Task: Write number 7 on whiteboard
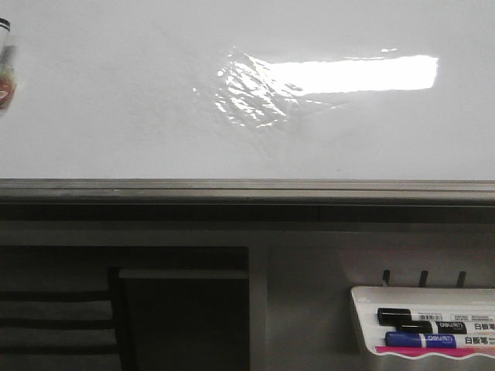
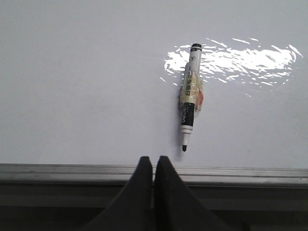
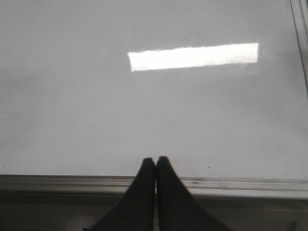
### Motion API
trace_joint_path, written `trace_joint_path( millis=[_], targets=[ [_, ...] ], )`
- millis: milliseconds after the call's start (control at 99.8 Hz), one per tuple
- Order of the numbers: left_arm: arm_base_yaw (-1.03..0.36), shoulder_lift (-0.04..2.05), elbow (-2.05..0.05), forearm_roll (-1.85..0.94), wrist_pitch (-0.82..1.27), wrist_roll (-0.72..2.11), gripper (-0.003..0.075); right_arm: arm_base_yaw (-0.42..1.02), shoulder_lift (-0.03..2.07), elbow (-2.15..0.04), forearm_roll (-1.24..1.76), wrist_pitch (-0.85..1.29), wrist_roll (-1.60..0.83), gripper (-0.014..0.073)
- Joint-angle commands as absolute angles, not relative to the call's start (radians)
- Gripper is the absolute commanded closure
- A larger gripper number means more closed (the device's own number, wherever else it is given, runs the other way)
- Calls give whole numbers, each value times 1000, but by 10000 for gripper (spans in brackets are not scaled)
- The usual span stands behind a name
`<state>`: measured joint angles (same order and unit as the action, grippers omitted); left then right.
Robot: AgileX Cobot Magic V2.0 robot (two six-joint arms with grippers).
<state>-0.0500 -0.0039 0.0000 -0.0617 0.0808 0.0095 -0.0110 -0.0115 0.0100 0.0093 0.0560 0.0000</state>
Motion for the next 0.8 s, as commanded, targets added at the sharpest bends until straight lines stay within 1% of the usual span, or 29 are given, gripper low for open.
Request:
trace_joint_path(
  millis=[0, 792],
  targets=[
    [-48, -33, 34, -61, 0, 0, 741, -16, -31, 40, 0, -23, -8, 665],
    [-48, -33, 34, -61, -21, 0, 741, -16, -31, 40, 0, -40, -8, 665]
  ],
)
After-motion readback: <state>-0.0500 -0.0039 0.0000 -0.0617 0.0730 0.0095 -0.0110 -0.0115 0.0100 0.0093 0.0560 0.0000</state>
